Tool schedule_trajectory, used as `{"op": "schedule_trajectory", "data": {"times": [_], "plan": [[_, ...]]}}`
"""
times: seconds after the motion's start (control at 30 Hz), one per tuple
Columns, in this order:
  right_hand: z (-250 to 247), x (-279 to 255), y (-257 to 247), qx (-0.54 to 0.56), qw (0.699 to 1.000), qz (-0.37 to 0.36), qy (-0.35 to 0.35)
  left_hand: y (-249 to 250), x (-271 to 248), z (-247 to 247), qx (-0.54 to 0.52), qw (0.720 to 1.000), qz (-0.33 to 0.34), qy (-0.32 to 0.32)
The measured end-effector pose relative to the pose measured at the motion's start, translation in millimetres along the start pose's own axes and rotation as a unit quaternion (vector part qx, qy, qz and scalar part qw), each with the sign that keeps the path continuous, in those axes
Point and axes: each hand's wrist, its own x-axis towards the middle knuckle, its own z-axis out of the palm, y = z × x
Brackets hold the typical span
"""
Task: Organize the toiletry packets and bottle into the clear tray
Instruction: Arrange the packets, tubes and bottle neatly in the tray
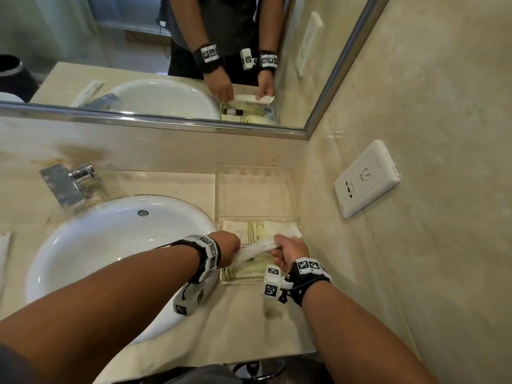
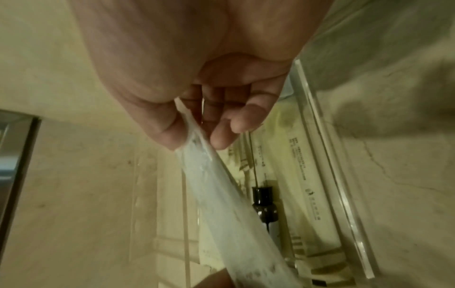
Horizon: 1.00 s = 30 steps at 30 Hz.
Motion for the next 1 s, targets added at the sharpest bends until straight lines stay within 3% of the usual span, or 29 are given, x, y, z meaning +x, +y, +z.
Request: {"op": "schedule_trajectory", "data": {"times": [0.17, 0.27, 0.33, 0.4, 0.73, 1.0], "plan": [[-16, 7, 13, 0.018, 0.999, 0.007, 0.039, 5, -1, 3, 0.08, 0.996, 0.002, -0.04], [-21, 5, 12, -0.14, 0.988, -0.044, 0.057, 11, -1, 2, 0.11, 0.993, 0.013, -0.049], [-25, 1, 10, -0.303, 0.945, -0.093, 0.08, 15, -2, 3, 0.121, 0.991, 0.018, -0.054], [-29, -4, 11, -0.396, 0.906, -0.124, 0.083, 19, -2, 6, 0.123, 0.99, 0.023, -0.059], [-34, 0, 42, -0.597, 0.767, -0.211, 0.099, 16, 9, 25, 0.171, 0.98, 0.056, -0.088], [-36, 13, 51, -0.611, 0.759, -0.212, 0.074, 10, 15, 35, 0.169, 0.982, 0.029, -0.077]]}}
